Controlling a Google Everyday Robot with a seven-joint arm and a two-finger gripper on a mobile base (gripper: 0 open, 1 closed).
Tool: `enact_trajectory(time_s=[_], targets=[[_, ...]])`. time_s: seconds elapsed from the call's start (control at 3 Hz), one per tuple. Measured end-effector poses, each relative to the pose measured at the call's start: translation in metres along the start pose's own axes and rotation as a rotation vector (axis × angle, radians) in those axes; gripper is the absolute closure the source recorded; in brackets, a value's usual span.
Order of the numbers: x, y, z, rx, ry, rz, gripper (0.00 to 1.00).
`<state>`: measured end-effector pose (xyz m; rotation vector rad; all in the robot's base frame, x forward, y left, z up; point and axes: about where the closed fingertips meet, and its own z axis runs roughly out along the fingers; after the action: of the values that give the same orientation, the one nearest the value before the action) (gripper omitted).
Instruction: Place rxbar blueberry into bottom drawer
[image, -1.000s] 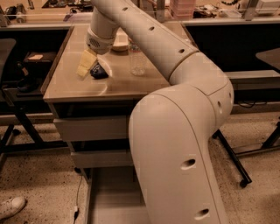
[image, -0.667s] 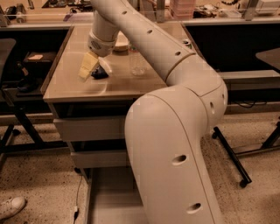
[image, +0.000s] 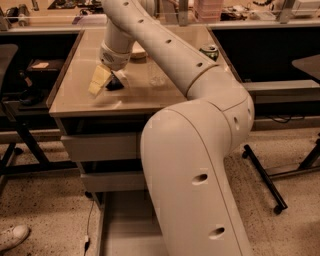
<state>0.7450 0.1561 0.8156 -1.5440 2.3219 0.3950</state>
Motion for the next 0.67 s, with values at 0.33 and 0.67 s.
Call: enact_trajectory(time_s=[0.33,0.67], targets=[[0.0018,0.0049,0.0094,-0.018,0.006,0.007,0.0],[0.0018,0.005,0.0096,-0.018,0.006,0.007,0.18]])
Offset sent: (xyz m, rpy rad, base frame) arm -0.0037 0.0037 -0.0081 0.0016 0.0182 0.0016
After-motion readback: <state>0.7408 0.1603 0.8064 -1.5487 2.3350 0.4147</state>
